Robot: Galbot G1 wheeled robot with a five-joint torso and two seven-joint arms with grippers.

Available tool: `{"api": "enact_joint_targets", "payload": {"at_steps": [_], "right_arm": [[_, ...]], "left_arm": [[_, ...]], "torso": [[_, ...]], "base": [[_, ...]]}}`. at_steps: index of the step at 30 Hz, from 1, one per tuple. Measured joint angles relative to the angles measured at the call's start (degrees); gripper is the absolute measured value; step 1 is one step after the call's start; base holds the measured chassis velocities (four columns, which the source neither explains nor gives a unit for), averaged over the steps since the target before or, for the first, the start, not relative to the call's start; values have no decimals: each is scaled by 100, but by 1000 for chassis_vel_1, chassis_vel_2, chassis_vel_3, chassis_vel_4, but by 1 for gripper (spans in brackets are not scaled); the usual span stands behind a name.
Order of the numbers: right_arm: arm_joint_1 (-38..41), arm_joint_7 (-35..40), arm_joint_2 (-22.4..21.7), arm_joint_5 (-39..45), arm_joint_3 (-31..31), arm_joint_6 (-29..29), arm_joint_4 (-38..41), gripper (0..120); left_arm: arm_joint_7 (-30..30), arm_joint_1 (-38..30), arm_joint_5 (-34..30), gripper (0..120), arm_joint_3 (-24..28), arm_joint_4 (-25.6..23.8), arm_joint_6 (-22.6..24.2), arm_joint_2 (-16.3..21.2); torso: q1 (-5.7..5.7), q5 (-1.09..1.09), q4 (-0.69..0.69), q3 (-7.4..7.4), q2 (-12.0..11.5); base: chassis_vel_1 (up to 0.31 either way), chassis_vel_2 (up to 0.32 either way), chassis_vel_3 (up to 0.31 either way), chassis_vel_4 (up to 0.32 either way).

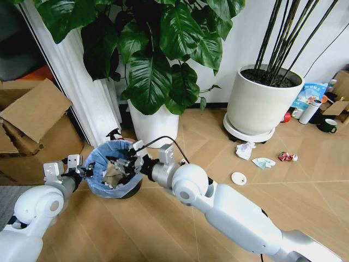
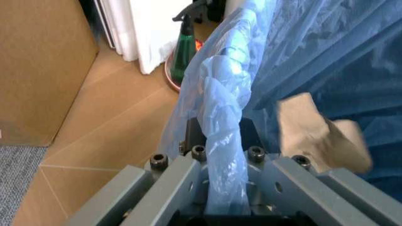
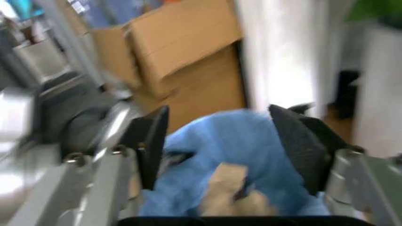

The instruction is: Pick up the trash bin and place the garbage on the floor into it.

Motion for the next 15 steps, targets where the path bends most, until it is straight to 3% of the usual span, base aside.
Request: {"api": "enact_joint_targets", "payload": {"at_steps": [8, 15], "right_arm": [[-608, 215, -270, -1019, 1226, 34, -353, 98], [-1559, -46, -437, -1843, 2127, 173, -785, 100]], "left_arm": [[226, 224, 685, 0, -192, -136, -279, -225], [238, 327, 823, 0, -209, -274, -318, -342]], "torso": [[0, 1, 1, 0, 0], [0, 2, -2, 0, -1]], "base": [[0, 0, 0, 0], [0, 0, 0, 0]]}}
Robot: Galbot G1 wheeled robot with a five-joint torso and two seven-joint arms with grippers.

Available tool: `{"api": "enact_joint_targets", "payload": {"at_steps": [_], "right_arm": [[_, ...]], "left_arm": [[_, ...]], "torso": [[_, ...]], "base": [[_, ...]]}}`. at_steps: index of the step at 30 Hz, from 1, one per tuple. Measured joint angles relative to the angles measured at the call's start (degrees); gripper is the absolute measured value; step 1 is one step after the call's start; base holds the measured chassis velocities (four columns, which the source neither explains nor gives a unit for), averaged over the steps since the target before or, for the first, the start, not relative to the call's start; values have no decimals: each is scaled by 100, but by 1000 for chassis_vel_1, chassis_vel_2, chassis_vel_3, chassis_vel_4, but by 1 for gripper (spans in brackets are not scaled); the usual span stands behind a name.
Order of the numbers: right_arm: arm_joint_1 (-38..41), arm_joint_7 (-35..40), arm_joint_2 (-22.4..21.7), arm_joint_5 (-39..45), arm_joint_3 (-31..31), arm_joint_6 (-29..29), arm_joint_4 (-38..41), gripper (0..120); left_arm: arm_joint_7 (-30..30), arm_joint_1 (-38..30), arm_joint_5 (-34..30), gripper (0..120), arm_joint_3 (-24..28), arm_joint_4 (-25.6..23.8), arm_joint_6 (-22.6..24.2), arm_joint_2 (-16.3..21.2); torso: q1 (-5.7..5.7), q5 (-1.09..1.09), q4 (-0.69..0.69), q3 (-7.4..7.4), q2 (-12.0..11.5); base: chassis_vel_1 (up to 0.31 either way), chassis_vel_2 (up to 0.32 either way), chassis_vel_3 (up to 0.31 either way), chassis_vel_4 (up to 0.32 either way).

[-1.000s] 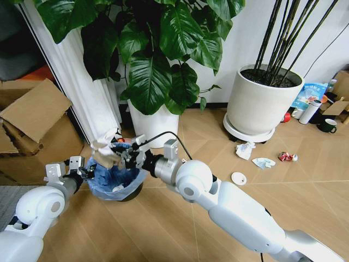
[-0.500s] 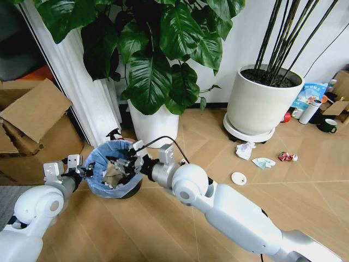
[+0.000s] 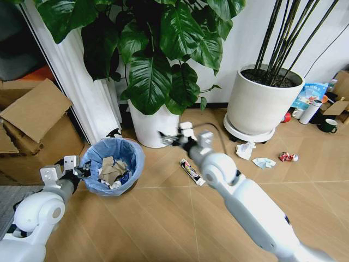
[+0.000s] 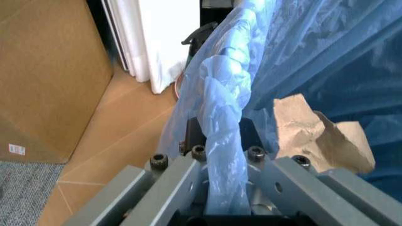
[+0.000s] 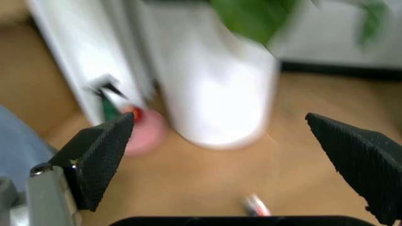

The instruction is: Pick up the trash bin and place the garbage on the floor into it.

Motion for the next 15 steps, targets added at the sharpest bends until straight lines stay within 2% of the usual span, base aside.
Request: {"api": "enact_joint_targets", "payload": {"at_steps": [6, 11, 15], "right_arm": [[-501, -200, 19, -349, 490, 117, -218, 100], [-666, -271, 54, -442, 654, 213, -311, 100], [-704, -297, 66, -471, 673, 247, -342, 100]], "left_arm": [[-3, 90, 30, 0, 16, -90, -6, -50], [-11, 145, 49, 0, 4, -144, -7, -53], [-18, 149, 56, 0, 5, -153, -8, -66]], "torso": [[0, -1, 2, -1, 0], [0, -2, 3, -1, 0], [0, -3, 3, 0, -1]], "base": [[0, 0, 0, 0], [-11, -6, 9, 7], [-69, -55, 109, 82]]}}
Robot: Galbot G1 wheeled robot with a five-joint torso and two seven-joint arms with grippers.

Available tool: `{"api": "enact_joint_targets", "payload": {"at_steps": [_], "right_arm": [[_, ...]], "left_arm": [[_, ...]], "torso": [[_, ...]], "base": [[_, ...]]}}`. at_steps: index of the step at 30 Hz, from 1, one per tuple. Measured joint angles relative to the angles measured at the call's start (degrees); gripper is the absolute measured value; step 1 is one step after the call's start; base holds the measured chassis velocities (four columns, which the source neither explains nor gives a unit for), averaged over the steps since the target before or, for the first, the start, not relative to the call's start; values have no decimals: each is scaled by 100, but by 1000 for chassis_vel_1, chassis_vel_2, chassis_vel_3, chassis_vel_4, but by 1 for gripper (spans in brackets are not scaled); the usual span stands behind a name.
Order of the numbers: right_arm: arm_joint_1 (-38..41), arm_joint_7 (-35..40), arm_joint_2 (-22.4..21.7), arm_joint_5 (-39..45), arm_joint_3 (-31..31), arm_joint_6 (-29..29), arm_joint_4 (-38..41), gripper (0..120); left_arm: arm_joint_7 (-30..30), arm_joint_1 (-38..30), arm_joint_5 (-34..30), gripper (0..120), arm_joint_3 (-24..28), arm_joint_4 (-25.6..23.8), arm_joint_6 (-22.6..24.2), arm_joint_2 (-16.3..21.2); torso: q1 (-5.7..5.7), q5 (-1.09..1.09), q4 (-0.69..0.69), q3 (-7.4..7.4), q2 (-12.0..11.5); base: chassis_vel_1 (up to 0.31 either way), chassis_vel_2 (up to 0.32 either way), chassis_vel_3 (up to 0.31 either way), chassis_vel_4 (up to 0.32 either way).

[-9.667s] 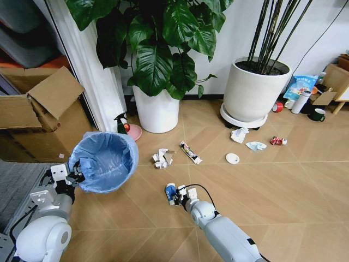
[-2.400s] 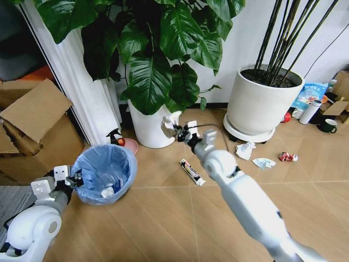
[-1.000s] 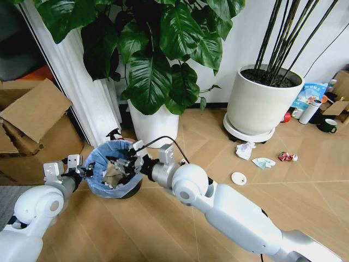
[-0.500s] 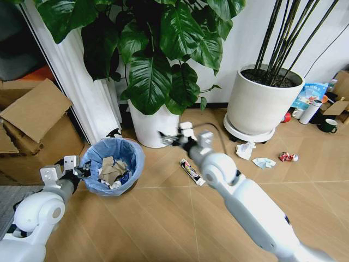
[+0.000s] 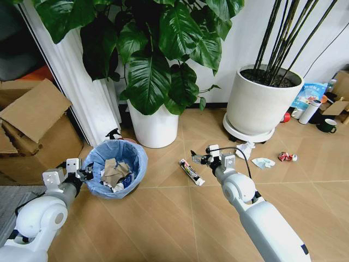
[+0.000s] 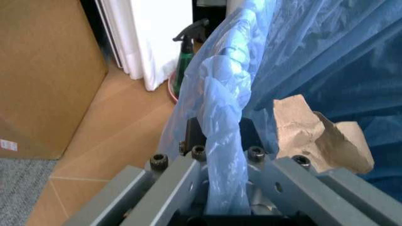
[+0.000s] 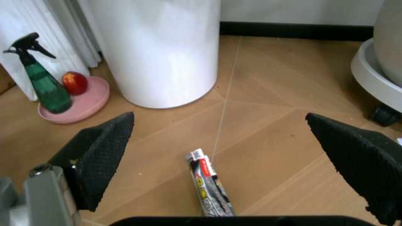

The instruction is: Pick up the trash bin and place the garbage on the floor into it.

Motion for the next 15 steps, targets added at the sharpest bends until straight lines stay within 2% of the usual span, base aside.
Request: {"api": "enact_joint_targets", "payload": {"at_steps": [7, 10, 15], "right_arm": [[-48, -10, 33, -62, 5, 54, -44, 100], [-70, -18, 60, -126, 4, 92, -100, 100], [-107, -26, 132, -197, 31, 147, -213, 100]], "left_arm": [[-3, 3, 25, 0, 22, -13, -5, -33], [-2, 13, 33, 0, 25, -24, -10, -36], [-3, 43, 85, 0, 25, -64, -20, -35]], "torso": [[0, 2, -3, 0, 0], [0, 2, -4, 0, 0], [0, 0, -1, 0, 0]], "base": [[-128, -145, 138, 149], [-67, -95, 52, 48], [5, 11, -7, -3]]}}
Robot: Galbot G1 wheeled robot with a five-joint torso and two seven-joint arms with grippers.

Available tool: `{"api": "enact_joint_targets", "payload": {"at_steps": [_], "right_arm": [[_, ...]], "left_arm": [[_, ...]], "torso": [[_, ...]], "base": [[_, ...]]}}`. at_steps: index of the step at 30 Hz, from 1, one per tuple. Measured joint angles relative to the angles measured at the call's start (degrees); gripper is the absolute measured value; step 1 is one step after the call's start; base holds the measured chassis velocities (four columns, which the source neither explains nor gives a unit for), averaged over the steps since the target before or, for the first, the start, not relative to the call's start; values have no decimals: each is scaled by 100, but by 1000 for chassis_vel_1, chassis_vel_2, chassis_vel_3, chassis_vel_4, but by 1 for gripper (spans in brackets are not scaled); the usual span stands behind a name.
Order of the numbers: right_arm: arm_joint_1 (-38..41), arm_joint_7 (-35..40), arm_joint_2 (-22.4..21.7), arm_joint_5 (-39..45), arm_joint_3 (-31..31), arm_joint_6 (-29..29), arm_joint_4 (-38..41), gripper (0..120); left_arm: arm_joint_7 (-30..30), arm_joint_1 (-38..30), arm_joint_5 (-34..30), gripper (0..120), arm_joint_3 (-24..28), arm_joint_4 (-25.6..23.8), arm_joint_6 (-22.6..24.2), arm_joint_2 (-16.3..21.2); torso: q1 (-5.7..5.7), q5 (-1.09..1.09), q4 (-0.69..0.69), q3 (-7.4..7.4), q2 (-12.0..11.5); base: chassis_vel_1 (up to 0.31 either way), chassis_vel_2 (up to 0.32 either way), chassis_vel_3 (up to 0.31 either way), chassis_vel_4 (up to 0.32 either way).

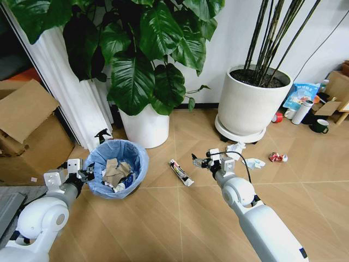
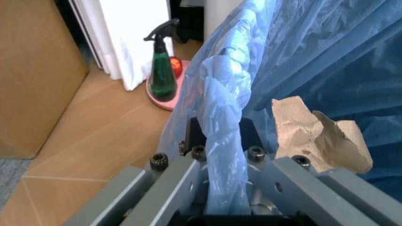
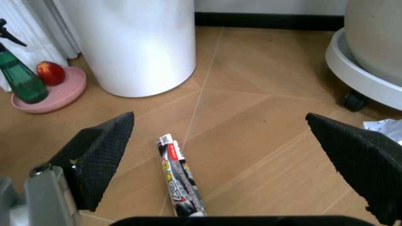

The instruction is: Pick up the trash bin and place the garbage on the floor into it.

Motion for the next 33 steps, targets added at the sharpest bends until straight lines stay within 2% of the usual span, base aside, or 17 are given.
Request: {"api": "enact_joint_targets", "payload": {"at_steps": [9, 23, 26, 29, 30, 33], "right_arm": [[-74, -21, 21, -121, 18, 79, -109, 100], [-167, -170, 24, -273, -170, 126, -220, 100], [-171, -409, -22, -308, -306, 188, -413, 100], [-10, -826, -2, -403, -556, 452, -1102, 100], [-10, -826, -2, -403, -556, 452, -1102, 100], [291, -1325, 142, -823, -786, 895, -1914, 100]], "left_arm": [[-9, 85, 59, 0, -10, -78, -19, -58], [-66, 165, 79, 0, -26, -160, -31, -79], [-104, 186, 75, 0, -31, -188, -30, -81], [-186, 269, 71, 0, -93, -256, -27, -99], [-186, 269, 71, 0, -93, -256, -27, -99], [-236, 357, 48, 0, -177, -377, -24, -108]], "torso": [[-1, 0, 1, 0, 0], [1, 0, 0, 1, 0], [2, -1, -3, 2, 0], [1, -1, 0, 1, 0], [1, -1, 0, 1, 0], [0, 0, 1, 0, 0]], "base": [[-21, 66, 13, -56], [-159, 147, 164, -152], [-91, 99, 107, -110], [-11, 49, 13, -42], [0, 0, 0, 0], [0, 0, 0, 0]]}}
